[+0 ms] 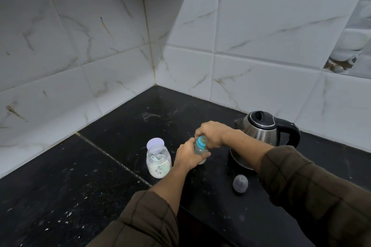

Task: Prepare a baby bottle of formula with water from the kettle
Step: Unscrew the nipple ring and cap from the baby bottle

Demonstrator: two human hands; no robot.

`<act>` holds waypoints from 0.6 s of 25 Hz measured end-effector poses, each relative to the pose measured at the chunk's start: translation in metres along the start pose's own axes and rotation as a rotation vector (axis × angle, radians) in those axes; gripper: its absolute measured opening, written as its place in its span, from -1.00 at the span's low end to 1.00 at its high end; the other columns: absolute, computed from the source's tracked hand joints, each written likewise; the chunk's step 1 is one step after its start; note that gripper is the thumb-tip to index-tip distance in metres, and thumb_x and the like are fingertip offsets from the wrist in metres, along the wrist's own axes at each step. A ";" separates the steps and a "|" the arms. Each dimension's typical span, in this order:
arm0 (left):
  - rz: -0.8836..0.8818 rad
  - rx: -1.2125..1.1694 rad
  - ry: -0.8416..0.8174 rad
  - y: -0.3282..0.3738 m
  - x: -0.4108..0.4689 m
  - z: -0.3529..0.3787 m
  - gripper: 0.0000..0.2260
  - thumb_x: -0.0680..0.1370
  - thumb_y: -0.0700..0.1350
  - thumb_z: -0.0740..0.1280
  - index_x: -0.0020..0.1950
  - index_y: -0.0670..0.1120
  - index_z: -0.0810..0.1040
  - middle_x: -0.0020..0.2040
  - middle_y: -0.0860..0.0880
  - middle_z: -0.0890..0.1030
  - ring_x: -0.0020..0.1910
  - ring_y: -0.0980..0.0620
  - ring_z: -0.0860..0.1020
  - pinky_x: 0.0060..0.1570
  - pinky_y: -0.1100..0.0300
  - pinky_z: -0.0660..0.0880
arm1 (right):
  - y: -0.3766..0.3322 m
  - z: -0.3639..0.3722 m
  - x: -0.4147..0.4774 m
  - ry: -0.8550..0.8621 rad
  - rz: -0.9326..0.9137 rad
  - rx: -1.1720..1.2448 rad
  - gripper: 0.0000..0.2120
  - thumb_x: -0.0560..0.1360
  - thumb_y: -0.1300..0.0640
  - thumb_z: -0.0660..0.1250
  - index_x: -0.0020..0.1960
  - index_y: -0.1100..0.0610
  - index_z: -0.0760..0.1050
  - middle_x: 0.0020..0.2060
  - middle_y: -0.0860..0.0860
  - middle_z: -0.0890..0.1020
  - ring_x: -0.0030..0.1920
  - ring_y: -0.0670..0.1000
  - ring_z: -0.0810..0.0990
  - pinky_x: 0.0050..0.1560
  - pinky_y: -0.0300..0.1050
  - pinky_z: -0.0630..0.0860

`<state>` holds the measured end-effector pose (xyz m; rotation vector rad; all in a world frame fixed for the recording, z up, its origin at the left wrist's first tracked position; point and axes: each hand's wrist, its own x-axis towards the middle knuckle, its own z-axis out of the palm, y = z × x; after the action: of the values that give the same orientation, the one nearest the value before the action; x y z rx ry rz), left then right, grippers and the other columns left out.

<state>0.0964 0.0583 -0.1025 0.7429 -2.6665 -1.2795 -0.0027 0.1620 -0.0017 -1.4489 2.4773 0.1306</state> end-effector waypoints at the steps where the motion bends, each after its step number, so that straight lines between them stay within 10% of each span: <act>1: 0.000 -0.006 -0.004 0.000 0.000 0.001 -0.50 0.39 0.14 0.61 0.25 0.04 0.54 0.04 0.11 0.68 0.06 0.09 0.63 0.14 0.07 0.59 | 0.000 -0.001 -0.001 0.001 -0.014 -0.013 -0.62 0.44 0.17 0.52 0.22 -0.02 0.58 0.06 -0.05 0.56 0.08 0.02 0.57 0.12 0.00 0.59; 10: -0.065 -0.004 0.066 -0.008 -0.004 0.009 -0.47 0.42 0.20 0.55 0.31 0.06 0.52 0.13 0.04 0.65 0.18 -0.01 0.57 0.22 0.03 0.49 | 0.021 0.001 -0.030 0.290 0.205 0.163 -0.61 0.42 -0.11 0.47 0.20 -0.02 0.56 0.10 -0.04 0.61 0.09 0.06 0.59 0.06 0.01 0.55; 15: -0.077 -0.019 0.094 -0.010 -0.011 0.022 -0.50 0.46 0.19 0.53 0.30 0.05 0.51 0.14 0.02 0.66 0.19 -0.05 0.59 0.23 0.00 0.50 | 0.025 0.036 -0.049 0.154 0.300 0.053 -0.63 0.45 -0.15 0.43 0.19 -0.01 0.56 0.12 -0.01 0.64 0.11 0.09 0.61 -0.05 -0.06 0.48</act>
<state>0.1036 0.0737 -0.1228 0.8879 -2.5720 -1.2518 0.0047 0.2232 -0.0246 -1.0962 2.7874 0.0101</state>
